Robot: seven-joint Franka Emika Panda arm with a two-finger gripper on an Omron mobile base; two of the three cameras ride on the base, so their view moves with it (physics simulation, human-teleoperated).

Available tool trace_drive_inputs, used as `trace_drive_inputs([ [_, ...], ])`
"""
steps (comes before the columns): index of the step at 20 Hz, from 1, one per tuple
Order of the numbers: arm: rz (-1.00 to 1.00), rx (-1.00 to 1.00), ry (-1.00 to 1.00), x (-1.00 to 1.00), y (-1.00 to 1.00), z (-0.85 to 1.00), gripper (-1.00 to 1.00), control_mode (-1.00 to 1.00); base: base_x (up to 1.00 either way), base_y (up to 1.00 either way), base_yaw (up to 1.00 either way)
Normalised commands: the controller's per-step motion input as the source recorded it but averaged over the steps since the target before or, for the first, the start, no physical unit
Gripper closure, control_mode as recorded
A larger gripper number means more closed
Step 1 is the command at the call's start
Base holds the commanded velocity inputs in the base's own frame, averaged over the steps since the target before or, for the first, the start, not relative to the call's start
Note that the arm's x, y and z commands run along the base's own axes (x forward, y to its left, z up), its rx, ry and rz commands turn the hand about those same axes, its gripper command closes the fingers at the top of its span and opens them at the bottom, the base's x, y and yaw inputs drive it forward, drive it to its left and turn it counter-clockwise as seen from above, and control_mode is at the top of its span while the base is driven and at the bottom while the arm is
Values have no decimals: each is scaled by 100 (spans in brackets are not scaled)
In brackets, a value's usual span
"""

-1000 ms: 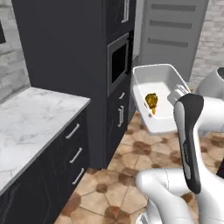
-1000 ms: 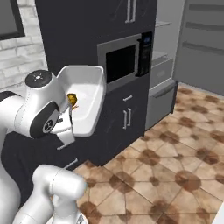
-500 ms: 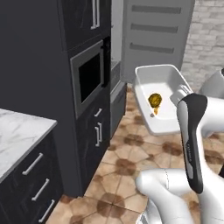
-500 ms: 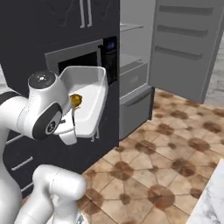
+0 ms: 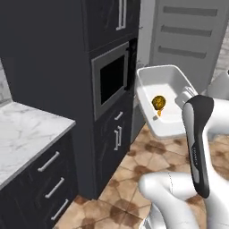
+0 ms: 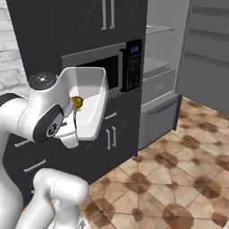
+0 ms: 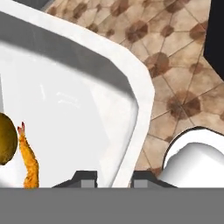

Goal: Place the tupperware on the top shelf of the fridge. Make space for the tupperware among the existing items by rearranging them on the shelves if needed. Close the fridge door when finished.

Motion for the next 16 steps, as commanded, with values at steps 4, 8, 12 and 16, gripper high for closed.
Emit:
trace_drive_inputs([
  [4,0,0,0,0,0,0,100,100,32,-53,-62],
  [8,0,0,0,0,0,0,100,100,9,-5,-76],
  [12,0,0,0,0,0,0,100,100,49,2,-65],
  [16,0,0,0,0,0,0,100,100,100,39,-42],
])
